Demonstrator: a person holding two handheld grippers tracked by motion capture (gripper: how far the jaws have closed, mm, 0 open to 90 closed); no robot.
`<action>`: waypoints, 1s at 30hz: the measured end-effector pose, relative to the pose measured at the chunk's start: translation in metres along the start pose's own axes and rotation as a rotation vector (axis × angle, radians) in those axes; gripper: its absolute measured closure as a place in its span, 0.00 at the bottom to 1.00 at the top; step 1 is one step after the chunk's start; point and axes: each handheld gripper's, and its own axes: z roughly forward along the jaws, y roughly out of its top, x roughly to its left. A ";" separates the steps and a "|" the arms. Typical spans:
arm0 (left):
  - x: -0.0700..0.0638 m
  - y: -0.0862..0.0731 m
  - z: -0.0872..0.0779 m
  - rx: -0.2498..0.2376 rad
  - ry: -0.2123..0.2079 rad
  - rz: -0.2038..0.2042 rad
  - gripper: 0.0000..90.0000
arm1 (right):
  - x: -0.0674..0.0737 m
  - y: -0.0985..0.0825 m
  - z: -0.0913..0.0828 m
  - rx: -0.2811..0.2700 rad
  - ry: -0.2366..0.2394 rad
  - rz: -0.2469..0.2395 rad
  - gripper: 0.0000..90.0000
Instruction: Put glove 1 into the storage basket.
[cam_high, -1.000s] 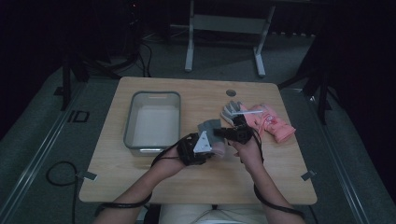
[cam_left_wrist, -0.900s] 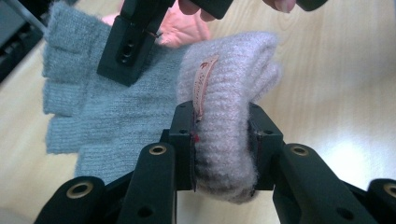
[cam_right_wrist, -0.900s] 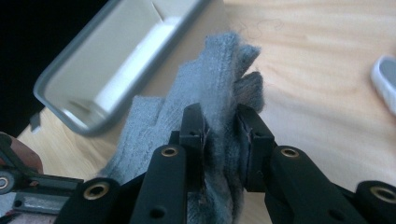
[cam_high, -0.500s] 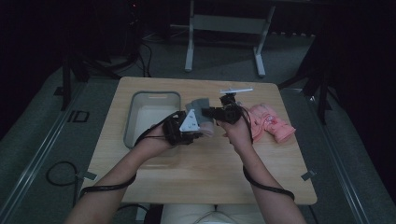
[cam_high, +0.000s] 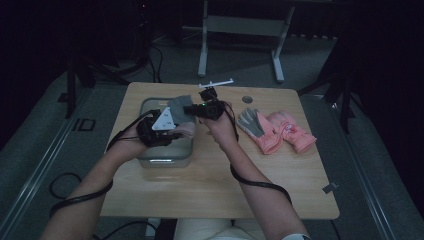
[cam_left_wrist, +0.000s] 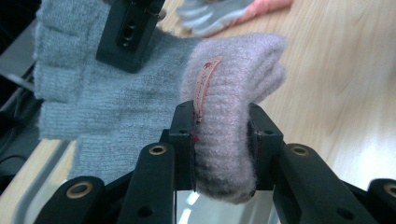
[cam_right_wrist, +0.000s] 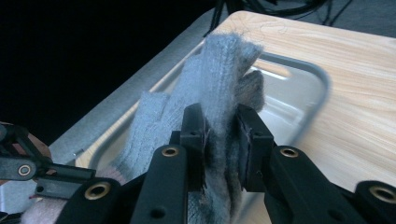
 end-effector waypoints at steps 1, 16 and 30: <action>0.003 -0.010 0.000 0.005 0.001 0.024 0.75 | -0.001 0.000 0.010 -0.011 0.034 0.011 0.84; 0.022 -0.060 0.041 0.150 -0.130 -0.006 0.75 | -0.015 -0.030 0.085 0.113 -0.002 0.038 0.84; 0.028 -0.061 0.066 0.283 -0.174 0.084 0.75 | -0.016 -0.028 0.110 0.249 -0.104 -0.044 0.77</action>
